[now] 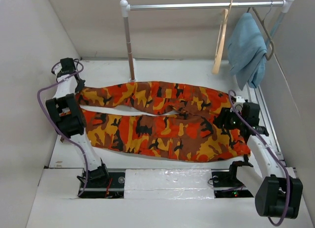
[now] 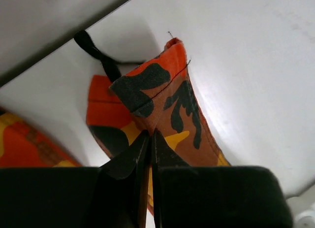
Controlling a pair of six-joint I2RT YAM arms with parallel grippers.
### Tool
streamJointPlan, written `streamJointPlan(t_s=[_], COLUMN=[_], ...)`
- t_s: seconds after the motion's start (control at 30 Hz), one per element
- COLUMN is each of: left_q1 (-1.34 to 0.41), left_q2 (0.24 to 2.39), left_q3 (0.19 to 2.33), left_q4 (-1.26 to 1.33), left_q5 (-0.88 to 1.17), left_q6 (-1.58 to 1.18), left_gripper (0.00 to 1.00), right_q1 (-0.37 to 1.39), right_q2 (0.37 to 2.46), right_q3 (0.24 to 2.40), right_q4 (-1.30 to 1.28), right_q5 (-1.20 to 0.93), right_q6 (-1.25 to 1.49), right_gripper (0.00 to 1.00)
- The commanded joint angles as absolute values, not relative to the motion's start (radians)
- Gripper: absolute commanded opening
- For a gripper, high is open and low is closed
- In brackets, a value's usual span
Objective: Place the trousers on the hanger
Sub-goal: Flatten out the trousers at the center of the board.
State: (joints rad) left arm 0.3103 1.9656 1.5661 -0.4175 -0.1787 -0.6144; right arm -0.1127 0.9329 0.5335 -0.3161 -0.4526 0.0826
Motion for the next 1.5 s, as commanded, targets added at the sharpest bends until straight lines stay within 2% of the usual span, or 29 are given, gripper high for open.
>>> streamJointPlan(t_s=[0.0, 0.07, 0.1, 0.17, 0.2, 0.3, 0.37, 0.47, 0.5, 0.57, 0.73, 0.87, 1.0, 1.07, 1.1, 1.13, 1.2, 1.3, 1.47], left_q1=[0.293, 0.293, 0.293, 0.293, 0.293, 0.249, 0.223, 0.163, 0.138, 0.034, -0.237, -0.27, -0.27, -0.27, -0.27, -0.27, -0.27, -0.27, -0.233], left_q2=[1.995, 2.045, 2.051, 2.049, 2.045, 2.02, 1.956, 1.788, 1.732, 1.591, 1.386, 1.321, 1.299, 1.295, 1.284, 1.284, 1.279, 1.272, 1.24], left_q3=[1.75, 1.793, 1.814, 1.822, 1.828, 1.829, 1.786, 1.578, 1.431, 1.239, 0.952, 0.817, 0.801, 0.805, 0.808, 0.808, 0.825, 0.845, 0.854], left_q4=[-0.466, -0.477, -0.466, -0.443, -0.433, -0.433, -0.405, -0.299, -0.266, -0.184, -0.158, -0.134, -0.155, -0.156, -0.155, -0.155, -0.167, -0.196, -0.235], left_q5=[-0.158, -0.128, -0.079, -0.031, -0.006, 0.034, 0.02, 0.032, 0.032, 0.011, -0.08, -0.042, -0.005, -0.005, 0.024, 0.025, 0.011, -0.067, -0.172], left_q6=[-0.588, -0.56, -0.557, -0.561, -0.564, -0.555, -0.545, -0.555, -0.557, -0.538, -0.494, -0.518, -0.541, -0.551, -0.557, -0.557, -0.558, -0.555, -0.62], left_gripper=[0.0, 0.01, 0.09, 0.2, 0.33, 0.49, 0.49, 0.5, 0.49, 0.49, 0.49, 0.5, 0.5, 0.5, 0.5, 0.5, 0.5, 0.5, 0.51], right_q1=[-0.039, -0.006, 0.018, 0.018, 0.0, -0.076, -0.173, -0.325, -0.363, -0.463, -0.629, -0.666, -0.666, -0.666, -0.666, -0.666, -0.675, -0.675, -0.675], right_q2=[0.91, 0.917, 0.929, 0.946, 0.966, 1.005, 1.061, 1.121, 1.127, 1.14, 1.207, 1.313, 1.488, 1.554, 1.59, 1.591, 1.598, 1.549, 1.479], right_q3=[0.546, 0.548, 0.558, 0.568, 0.574, 0.575, 0.601, 0.641, 0.646, 0.66, 0.663, 0.672, 0.713, 0.709, 0.697, 0.696, 0.701, 0.733, 0.908], right_q4=[-0.382, -0.4, -0.413, -0.435, -0.433, -0.352, -0.319, -0.276, -0.259, -0.242, -0.221, -0.176, -0.166, -0.132, -0.091, -0.089, -0.078, -0.077, -0.181], right_q5=[-0.434, -0.407, -0.393, -0.321, -0.307, -0.365, -0.408, -0.438, -0.457, -0.442, -0.362, -0.42, -0.546, -0.592, -0.626, -0.626, -0.637, -0.62, -0.436], right_q6=[0.017, 0.012, 0.012, -0.031, -0.022, -0.008, -0.003, 0.032, 0.053, 0.074, 0.098, 0.084, 0.019, 0.02, 0.032, 0.032, 0.052, 0.078, 0.09], right_gripper=[0.59, 0.62, 0.63, 0.65, 0.66, 0.66, 0.66, 0.66, 0.66, 0.67, 0.7, 0.73, 0.72, 0.6, 0.3, 0.29, 0.0, 0.0, 0.0])
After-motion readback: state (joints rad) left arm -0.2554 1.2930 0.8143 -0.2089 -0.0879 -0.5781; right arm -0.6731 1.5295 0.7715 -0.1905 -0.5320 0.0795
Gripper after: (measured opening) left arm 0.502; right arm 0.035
